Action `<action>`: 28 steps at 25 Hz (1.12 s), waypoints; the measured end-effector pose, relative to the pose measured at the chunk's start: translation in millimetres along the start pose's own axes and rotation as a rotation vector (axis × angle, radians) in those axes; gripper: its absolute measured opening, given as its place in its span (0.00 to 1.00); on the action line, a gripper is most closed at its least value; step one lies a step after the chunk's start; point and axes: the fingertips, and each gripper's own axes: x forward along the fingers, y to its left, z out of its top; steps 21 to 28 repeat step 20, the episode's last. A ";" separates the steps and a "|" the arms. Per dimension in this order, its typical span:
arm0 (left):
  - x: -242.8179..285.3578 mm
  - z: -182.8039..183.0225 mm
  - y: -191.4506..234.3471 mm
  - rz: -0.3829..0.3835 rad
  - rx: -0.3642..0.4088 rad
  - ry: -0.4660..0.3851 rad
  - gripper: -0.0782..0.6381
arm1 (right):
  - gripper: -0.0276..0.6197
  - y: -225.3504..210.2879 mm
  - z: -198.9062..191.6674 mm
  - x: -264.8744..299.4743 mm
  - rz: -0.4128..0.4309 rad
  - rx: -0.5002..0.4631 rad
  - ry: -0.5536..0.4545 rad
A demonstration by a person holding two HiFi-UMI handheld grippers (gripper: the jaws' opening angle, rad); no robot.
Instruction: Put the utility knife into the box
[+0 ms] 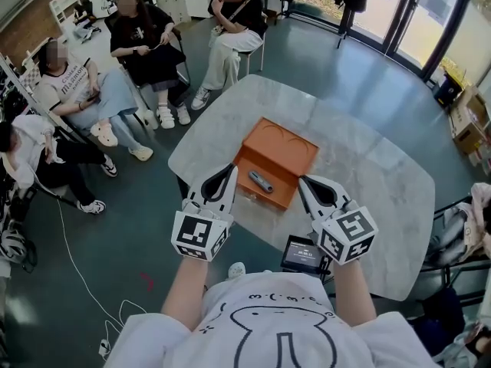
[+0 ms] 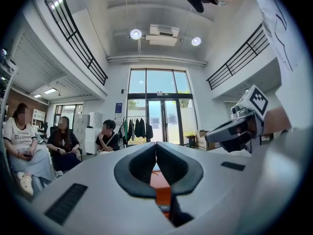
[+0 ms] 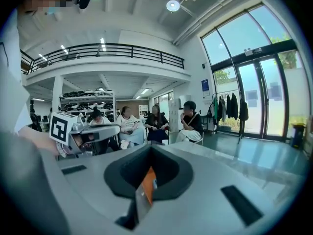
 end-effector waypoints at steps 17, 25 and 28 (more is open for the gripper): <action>-1.9 -0.4 -3.6 0.016 -0.011 -0.012 0.13 | 0.05 -0.5 -0.2 -12.9 -0.005 -0.020 -0.048; 0.6 1.4 -5.2 0.017 -0.013 -0.014 0.13 | 0.05 -3.3 1.6 -14.9 -0.003 -0.022 -0.052; 0.6 1.4 -5.2 0.017 -0.013 -0.014 0.13 | 0.05 -3.3 1.6 -14.9 -0.003 -0.022 -0.052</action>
